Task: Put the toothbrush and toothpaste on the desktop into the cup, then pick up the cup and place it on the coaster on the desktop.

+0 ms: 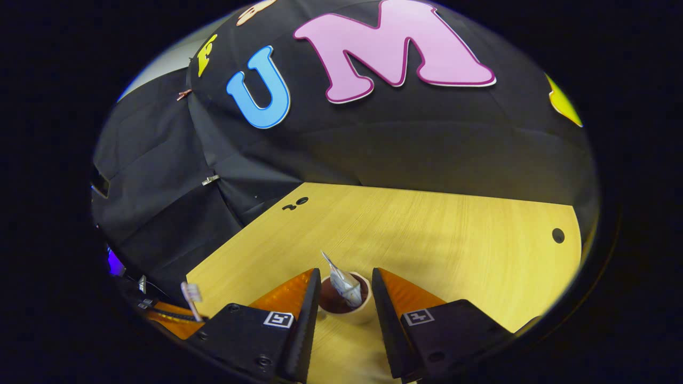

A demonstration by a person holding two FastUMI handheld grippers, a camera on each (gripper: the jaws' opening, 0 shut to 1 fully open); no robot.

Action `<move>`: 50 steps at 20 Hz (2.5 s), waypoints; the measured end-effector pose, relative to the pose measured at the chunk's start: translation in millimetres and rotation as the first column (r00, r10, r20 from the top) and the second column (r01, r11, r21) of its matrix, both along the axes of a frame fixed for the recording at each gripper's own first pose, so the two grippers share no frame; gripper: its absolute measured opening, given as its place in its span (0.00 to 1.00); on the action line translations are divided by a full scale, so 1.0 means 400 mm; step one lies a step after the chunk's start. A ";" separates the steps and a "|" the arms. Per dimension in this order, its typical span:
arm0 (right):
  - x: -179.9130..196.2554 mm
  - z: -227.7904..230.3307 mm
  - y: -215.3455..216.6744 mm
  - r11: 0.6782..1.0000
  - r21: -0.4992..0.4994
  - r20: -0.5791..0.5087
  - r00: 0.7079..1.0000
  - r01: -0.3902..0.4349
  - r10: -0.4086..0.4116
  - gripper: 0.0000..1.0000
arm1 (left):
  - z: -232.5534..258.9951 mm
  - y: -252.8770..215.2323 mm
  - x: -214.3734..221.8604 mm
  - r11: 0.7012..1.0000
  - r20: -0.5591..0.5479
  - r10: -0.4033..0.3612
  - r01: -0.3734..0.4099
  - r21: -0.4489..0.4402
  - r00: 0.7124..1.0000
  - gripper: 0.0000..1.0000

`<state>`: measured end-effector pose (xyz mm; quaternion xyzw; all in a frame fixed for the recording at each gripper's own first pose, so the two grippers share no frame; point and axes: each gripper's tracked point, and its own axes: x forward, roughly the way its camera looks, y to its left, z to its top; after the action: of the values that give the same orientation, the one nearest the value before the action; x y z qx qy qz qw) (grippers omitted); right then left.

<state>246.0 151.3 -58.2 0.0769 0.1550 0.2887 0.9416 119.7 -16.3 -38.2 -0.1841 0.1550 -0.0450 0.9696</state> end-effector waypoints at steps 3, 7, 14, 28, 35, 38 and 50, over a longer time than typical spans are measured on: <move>-0.063 -0.001 -0.076 0.999 0.006 -0.011 0.999 0.031 -0.031 0.59 | 0.027 -0.010 0.041 1.000 0.032 -0.024 0.024 0.000 0.999 0.06; -0.163 -0.037 -0.183 0.996 0.003 -0.044 0.995 0.089 -0.088 0.59 | 0.068 -0.006 0.097 0.999 0.086 -0.037 0.038 -0.017 0.996 0.06; -0.312 -0.137 -0.322 0.977 0.010 -0.147 0.967 0.211 -0.208 0.59 | 0.170 0.015 0.216 0.999 0.224 -0.012 0.021 -0.036 0.974 0.06; -0.410 -0.136 -0.456 0.934 0.057 -0.162 0.926 0.352 -0.340 0.59 | 0.157 0.119 0.373 0.982 0.295 0.188 -0.189 -0.026 0.937 0.06; -0.443 -0.146 -0.532 0.911 0.054 -0.176 0.902 0.409 -0.394 0.59 | 0.079 0.138 0.412 0.968 0.255 0.246 -0.252 -0.009 0.935 0.06; -0.454 -0.152 -0.545 0.907 0.050 -0.185 0.896 0.419 -0.403 0.59 | 0.046 0.127 0.417 0.971 0.225 0.238 -0.236 -0.036 0.945 0.07; -0.444 -0.162 -0.530 0.916 0.054 -0.201 0.903 0.397 -0.380 0.59 | -0.018 0.098 0.365 0.985 0.161 0.172 -0.171 -0.020 0.972 0.55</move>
<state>68.3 -60.5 -122.9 0.1769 0.2102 0.0935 0.9570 265.7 23.1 -45.5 -0.1954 0.0592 0.0235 0.9786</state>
